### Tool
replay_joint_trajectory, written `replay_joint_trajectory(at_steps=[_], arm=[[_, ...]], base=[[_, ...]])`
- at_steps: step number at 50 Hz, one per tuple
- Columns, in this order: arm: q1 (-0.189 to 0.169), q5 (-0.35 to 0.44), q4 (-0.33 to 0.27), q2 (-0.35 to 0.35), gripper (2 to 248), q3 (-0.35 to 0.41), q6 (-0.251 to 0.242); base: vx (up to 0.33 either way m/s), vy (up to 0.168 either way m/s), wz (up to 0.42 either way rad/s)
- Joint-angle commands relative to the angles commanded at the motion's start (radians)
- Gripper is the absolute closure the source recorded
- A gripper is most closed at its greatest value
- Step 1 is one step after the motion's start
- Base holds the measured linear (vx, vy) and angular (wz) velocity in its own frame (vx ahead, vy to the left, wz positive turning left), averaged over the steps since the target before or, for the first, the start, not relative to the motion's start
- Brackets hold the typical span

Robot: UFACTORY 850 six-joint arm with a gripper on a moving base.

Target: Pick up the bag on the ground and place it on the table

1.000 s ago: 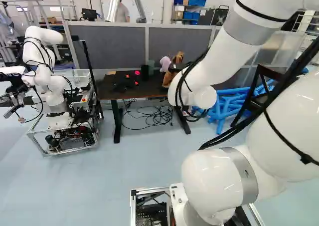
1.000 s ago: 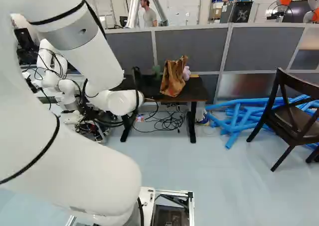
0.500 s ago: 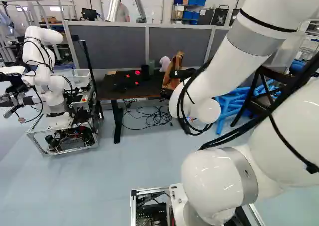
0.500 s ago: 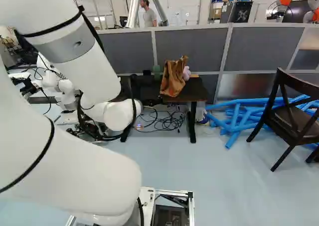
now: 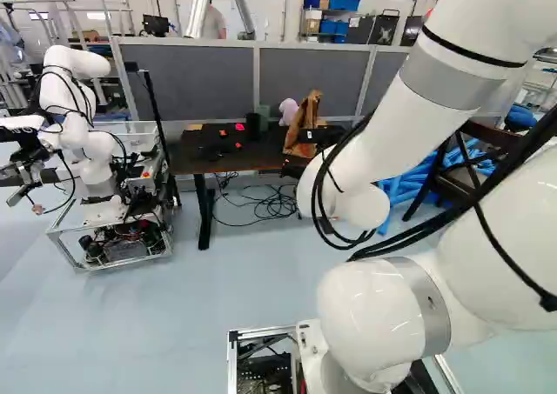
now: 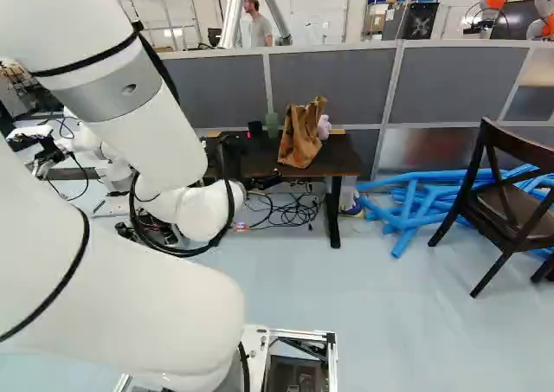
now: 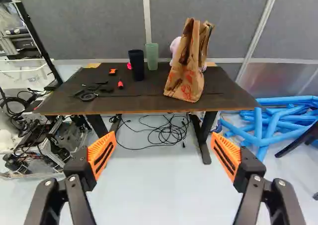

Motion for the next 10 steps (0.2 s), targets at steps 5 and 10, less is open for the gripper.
replay_joint_trajectory(at_steps=[5,10], arm=[[0.0,0.003,0.0,0.001,3,0.003,-0.001],[0.0,0.004,0.0,0.001,3,0.003,-0.001]], base=[[0.0,0.0,0.0],[0.0,0.0,0.0]])
